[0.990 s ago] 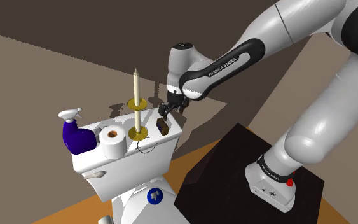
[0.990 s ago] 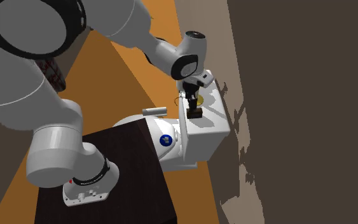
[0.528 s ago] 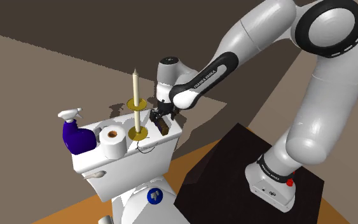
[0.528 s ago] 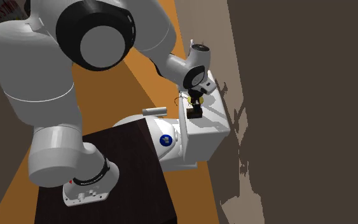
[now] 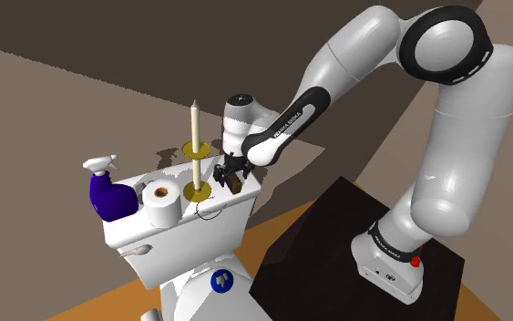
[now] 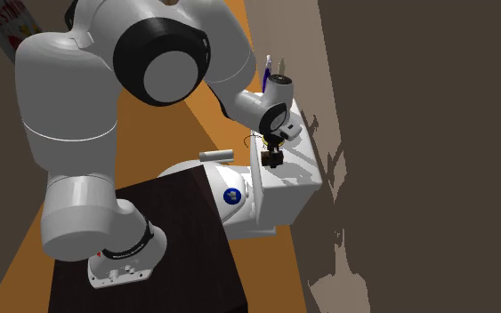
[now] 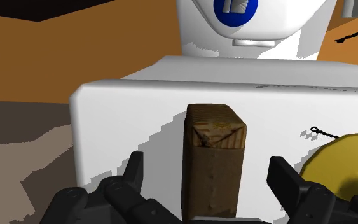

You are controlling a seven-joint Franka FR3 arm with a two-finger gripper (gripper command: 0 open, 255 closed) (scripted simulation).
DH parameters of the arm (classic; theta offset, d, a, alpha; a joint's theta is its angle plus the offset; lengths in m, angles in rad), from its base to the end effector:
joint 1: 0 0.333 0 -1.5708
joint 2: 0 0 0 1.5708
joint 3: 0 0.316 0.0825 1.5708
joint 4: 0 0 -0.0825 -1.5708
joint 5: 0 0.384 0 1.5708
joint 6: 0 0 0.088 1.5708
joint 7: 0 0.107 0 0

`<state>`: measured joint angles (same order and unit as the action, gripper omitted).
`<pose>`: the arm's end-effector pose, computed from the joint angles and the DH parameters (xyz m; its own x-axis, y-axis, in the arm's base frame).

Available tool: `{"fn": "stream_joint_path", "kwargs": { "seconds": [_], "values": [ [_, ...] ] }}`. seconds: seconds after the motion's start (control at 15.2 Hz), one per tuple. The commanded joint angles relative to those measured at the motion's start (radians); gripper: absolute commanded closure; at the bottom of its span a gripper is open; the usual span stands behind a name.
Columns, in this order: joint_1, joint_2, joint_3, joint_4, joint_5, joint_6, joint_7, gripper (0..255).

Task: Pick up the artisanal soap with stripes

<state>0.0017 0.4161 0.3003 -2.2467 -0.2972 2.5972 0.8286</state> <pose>0.5089 0.1699 0.1836 0.9580 -0.2867 -0.0069 -0.2862 -0.9572 0.0429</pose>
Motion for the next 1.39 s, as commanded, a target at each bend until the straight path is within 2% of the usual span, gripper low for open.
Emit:
{"fn": "stream_joint_path", "kwargs": {
  "seconds": [0.0,0.59,1.32],
  "values": [
    [0.002,0.005,0.001,0.000,-0.002,0.003,0.000,255],
    [0.003,0.007,0.000,0.001,-0.003,0.004,0.001,255],
    [-0.036,-0.127,0.054,-0.010,0.085,-0.112,-0.063,255]
  ]
}}
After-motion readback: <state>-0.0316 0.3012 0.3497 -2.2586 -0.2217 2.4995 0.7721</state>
